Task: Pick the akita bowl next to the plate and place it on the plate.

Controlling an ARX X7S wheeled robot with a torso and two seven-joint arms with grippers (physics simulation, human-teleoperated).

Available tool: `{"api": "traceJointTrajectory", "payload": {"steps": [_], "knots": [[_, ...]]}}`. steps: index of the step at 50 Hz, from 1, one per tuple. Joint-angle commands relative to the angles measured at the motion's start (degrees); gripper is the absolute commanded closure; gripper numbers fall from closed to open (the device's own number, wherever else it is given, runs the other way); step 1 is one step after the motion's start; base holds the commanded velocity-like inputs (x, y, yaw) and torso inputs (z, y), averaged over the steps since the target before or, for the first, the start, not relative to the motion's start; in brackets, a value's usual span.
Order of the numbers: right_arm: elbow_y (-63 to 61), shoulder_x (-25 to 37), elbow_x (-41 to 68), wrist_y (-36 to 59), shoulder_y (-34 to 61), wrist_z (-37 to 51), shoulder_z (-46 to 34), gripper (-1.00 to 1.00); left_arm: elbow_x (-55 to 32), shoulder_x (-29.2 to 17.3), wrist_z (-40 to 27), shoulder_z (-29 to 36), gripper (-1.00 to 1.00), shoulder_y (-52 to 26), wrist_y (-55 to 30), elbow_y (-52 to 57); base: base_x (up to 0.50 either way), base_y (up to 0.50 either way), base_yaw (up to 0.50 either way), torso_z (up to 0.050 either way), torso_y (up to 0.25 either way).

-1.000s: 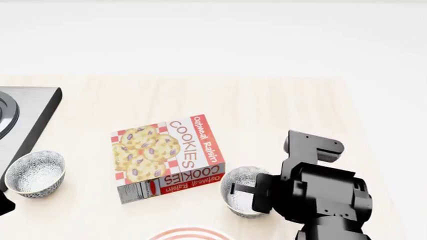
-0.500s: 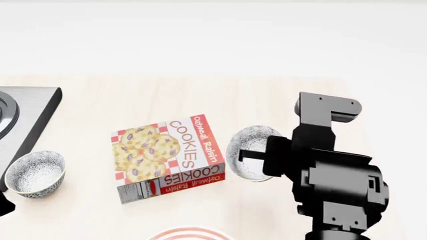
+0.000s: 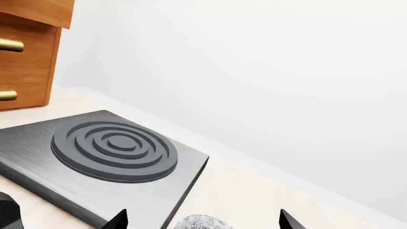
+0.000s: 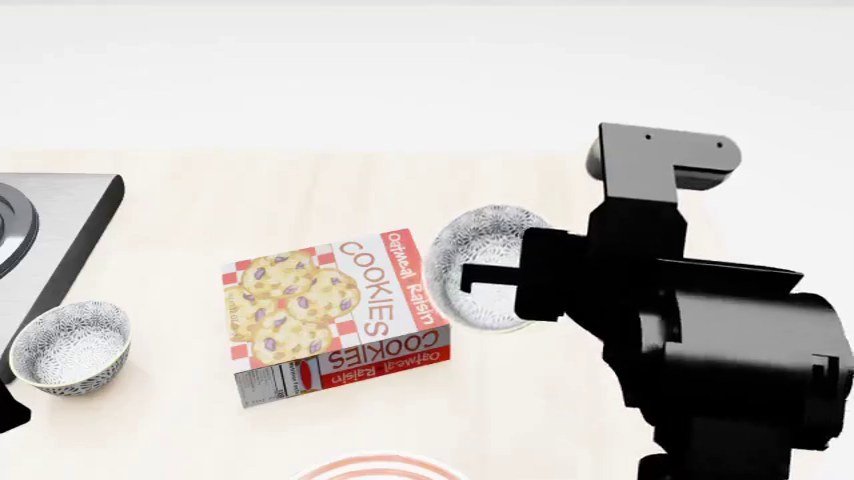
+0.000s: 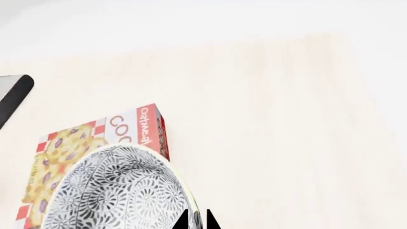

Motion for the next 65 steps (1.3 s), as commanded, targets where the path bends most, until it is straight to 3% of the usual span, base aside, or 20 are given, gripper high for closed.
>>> {"api": "traceJointTrajectory", "payload": {"steps": [1,6,22,65], "knots": [[-4.4,7.3,34.3,6.4,-0.6,21.9,-2.0,1.00,-0.1,-0.2,-0.3,0.2,-1.00,0.2,0.0,0.4,0.00,0.00,0.00,0.000,0.000],[-3.5,10.8,54.7,6.2,-0.9,35.2,-4.5,1.00,-0.1,-0.2,-0.4,0.3,-1.00,0.2,0.0,0.4,0.00,0.00,0.00,0.000,0.002],[-4.4,13.2,70.6,5.3,-4.8,42.5,-7.2,1.00,-0.2,-0.4,-0.5,0.5,-1.00,0.1,0.3,0.1,0.00,0.00,0.00,0.000,0.000],[-3.7,15.3,70.4,-3.2,-14.7,30.7,-15.9,1.00,-0.5,-0.7,-0.6,1.0,-1.00,0.0,1.1,-0.6,0.00,0.00,0.00,0.000,0.000]]}}
